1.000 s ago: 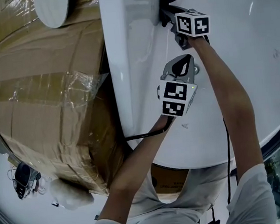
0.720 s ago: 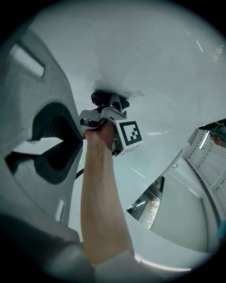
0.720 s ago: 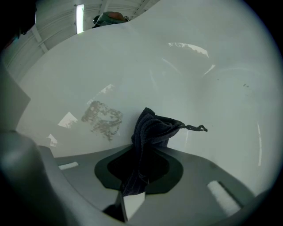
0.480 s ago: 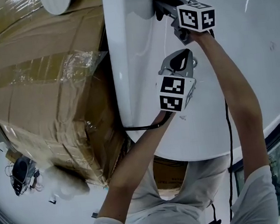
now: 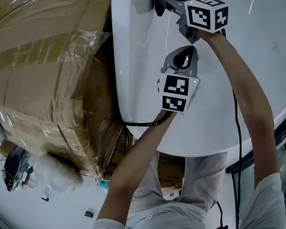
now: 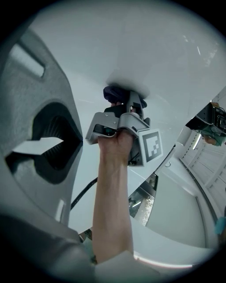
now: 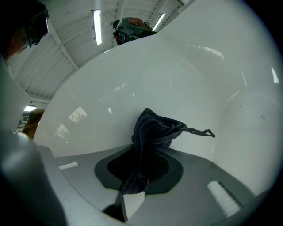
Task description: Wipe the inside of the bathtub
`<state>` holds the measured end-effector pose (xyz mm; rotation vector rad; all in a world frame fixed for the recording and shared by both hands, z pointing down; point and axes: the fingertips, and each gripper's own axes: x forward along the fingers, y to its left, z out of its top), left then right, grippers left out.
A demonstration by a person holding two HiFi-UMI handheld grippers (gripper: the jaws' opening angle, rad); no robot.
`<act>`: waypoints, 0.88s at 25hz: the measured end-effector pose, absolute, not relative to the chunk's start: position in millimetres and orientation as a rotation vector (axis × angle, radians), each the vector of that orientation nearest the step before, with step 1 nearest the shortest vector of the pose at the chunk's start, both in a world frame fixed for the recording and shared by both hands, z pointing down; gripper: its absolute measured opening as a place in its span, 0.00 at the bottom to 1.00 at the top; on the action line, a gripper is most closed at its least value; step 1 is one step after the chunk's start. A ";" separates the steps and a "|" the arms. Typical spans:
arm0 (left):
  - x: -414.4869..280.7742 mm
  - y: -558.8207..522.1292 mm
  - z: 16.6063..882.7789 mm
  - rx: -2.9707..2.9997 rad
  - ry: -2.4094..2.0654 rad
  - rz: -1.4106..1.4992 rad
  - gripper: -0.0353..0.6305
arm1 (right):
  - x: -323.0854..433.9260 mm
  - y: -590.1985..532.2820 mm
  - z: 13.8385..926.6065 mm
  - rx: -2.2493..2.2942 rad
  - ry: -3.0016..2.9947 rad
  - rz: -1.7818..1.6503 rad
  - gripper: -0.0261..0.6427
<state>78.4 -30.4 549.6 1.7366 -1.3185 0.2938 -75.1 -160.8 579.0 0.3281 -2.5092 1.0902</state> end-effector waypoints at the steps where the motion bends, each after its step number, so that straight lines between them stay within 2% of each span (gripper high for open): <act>1: 79.6 -28.3 549.4 1.732 -1.320 0.294 0.05 | -76.4 -160.7 572.6 0.312 -2.521 1.079 0.12; 22: 49.1 8.7 540.5 1.568 -1.446 0.284 0.05 | -91.9 -130.7 467.2 0.225 -2.635 1.065 0.12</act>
